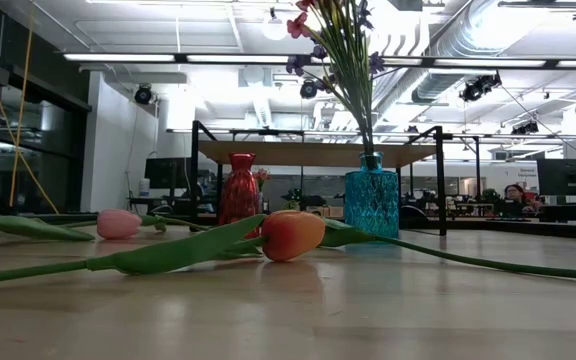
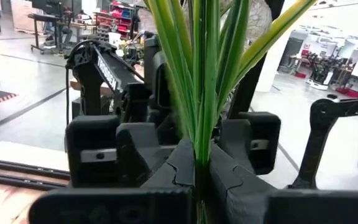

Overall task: Pick and place flowers into a vace then onto a shelf
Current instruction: Put the white flowers into the blue vase

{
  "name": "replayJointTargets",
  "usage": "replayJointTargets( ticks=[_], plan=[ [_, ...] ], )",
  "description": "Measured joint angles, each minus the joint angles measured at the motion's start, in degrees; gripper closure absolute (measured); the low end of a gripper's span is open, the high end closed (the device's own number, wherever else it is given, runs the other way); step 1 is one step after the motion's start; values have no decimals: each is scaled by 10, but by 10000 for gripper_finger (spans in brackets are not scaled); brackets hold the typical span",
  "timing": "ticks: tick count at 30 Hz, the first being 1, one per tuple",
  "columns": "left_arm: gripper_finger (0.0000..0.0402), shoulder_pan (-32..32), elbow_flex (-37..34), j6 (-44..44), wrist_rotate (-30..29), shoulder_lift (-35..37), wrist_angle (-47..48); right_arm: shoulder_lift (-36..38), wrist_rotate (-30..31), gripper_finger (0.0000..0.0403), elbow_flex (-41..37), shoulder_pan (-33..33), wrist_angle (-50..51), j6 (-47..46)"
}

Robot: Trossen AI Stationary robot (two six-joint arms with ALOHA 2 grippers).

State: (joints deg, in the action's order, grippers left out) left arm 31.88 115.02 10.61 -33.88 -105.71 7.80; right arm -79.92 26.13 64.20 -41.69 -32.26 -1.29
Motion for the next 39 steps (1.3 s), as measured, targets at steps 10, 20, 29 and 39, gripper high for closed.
replayJointTargets(
  ticks=[10, 20, 29, 39],
  plan=[
    [362, 0, 0, 1, 2, 0, 0, 0, -5, 197, 0, 16, -2, -4],
    [362, -1, 0, 1, 3, 0, 8, 0, -26, 211, 0, 40, -2, -28],
    [362, 0, 0, 1, -2, 1, 22, 0, -14, 315, 0, 42, 1, -23],
    [356, -1, 0, 2, -6, 1, 31, 0, 43, 388, 0, 33, 15, -12]
  ],
)
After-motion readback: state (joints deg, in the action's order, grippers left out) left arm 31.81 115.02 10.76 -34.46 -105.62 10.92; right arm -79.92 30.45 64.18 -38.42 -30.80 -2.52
